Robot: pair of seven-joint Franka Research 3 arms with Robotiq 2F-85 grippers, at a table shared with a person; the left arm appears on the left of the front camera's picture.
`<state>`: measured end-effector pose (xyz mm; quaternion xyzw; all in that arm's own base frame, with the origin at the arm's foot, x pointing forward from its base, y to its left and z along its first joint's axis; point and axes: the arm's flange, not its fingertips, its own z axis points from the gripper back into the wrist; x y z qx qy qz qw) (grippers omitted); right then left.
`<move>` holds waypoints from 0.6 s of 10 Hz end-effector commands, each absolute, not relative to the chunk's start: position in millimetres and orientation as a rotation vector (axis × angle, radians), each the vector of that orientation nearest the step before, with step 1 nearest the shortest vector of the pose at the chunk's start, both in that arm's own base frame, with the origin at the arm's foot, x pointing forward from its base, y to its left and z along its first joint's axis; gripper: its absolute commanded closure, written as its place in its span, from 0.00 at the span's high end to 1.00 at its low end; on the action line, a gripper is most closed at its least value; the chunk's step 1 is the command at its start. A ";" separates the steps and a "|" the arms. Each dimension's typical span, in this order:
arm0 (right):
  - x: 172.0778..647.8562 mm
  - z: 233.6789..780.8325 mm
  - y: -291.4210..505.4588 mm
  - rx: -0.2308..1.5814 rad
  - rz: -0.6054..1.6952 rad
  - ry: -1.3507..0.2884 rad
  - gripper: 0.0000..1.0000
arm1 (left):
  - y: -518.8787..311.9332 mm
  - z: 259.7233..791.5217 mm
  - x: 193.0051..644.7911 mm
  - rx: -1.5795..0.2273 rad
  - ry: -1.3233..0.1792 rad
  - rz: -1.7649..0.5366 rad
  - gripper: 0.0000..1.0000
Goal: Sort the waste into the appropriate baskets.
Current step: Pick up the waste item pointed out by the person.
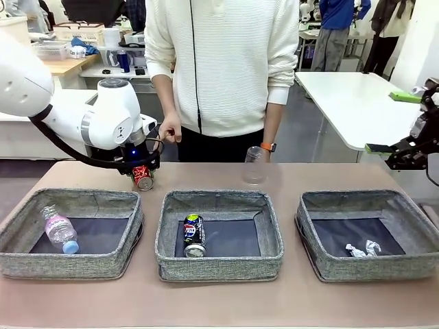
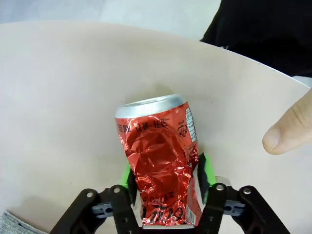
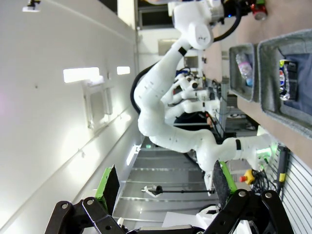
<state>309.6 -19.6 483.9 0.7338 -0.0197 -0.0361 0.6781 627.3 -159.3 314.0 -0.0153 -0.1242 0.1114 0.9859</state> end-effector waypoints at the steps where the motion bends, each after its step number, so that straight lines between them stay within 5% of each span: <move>1: 309.0 486.2 -21.1 1.655 -0.070 -0.048 1.00 | -157.6 313.5 632.7 0.000 -0.271 0.212 0.00; 6: 309.0 486.2 -21.1 1.655 -0.070 -0.048 1.00 | -154.7 315.6 628.6 -0.002 -0.286 0.218 0.00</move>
